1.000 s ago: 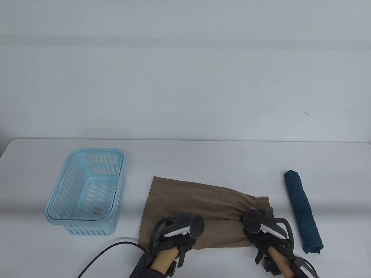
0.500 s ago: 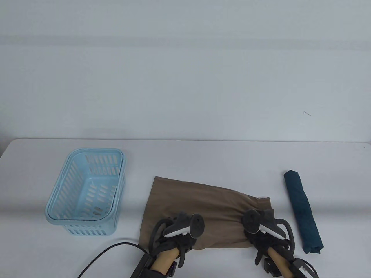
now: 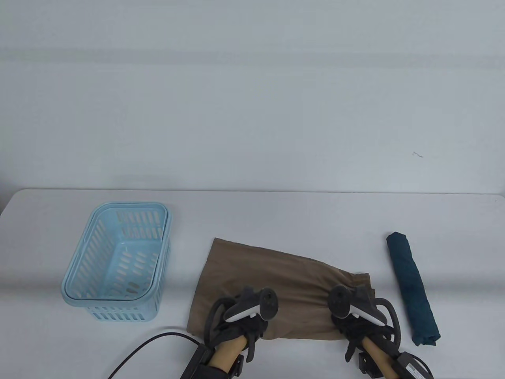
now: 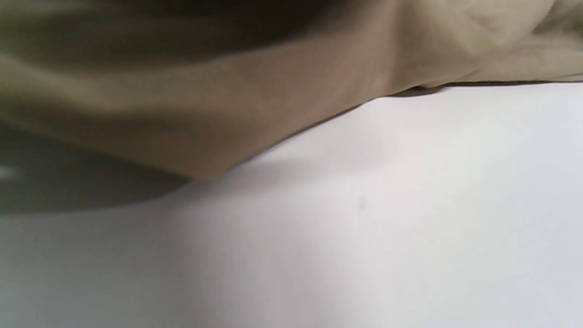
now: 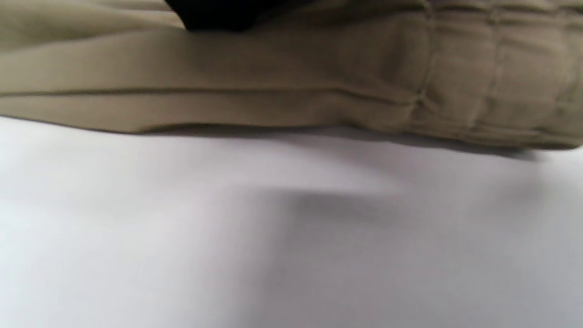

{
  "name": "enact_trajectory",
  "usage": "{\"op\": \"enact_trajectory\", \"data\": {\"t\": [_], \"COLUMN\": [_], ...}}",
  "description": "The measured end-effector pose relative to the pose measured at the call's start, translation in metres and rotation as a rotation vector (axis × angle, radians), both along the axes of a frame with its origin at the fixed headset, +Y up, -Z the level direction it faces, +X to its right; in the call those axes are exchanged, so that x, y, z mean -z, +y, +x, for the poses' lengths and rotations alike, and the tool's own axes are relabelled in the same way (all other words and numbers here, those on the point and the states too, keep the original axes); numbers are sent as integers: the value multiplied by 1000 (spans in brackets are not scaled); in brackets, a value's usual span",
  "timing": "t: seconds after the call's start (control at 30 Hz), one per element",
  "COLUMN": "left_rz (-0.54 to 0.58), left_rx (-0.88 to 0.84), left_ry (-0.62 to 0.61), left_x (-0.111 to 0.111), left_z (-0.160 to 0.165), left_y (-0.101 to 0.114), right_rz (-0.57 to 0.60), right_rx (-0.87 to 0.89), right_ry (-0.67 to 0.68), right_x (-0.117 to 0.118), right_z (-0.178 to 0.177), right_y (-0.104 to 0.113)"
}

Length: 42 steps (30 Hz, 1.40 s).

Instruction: Roll shorts into tight roll

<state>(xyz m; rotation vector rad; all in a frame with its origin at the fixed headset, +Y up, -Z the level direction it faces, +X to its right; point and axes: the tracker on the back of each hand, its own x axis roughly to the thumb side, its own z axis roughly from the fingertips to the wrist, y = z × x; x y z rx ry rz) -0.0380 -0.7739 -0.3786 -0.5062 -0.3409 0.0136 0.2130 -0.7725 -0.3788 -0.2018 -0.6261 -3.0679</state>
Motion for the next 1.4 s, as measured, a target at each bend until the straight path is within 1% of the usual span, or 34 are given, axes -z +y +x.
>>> {"op": "enact_trajectory", "data": {"t": [0.13,0.3,0.5,0.73,0.87,1.07,1.13,1.3,1.4], "left_rz": [8,28,55,-7,-25,-88,-116,-197,-206], "left_rx": [-4,-12,14,71,94,122,117,178,215], "left_ry": [29,88,131,167,169,177,167,158,159], "left_x": [6,19,37,60,73,89,95,107,113], "left_z": [-3,-3,1,10,13,18,20,24,29], "left_y": [1,2,5,10,10,8,8,7,6], "right_rz": [-41,-87,-125,-146,-155,-170,-178,-217,-250], "right_rx": [7,25,43,38,58,97,113,184,254], "right_ry": [4,20,28,60,77,106,117,134,140], "right_x": [-1,-2,-4,-9,-11,-13,-14,-17,-18], "right_z": [-6,-13,-22,-33,-37,-44,-46,-52,-57], "right_y": [4,8,11,12,11,10,10,7,5]}}
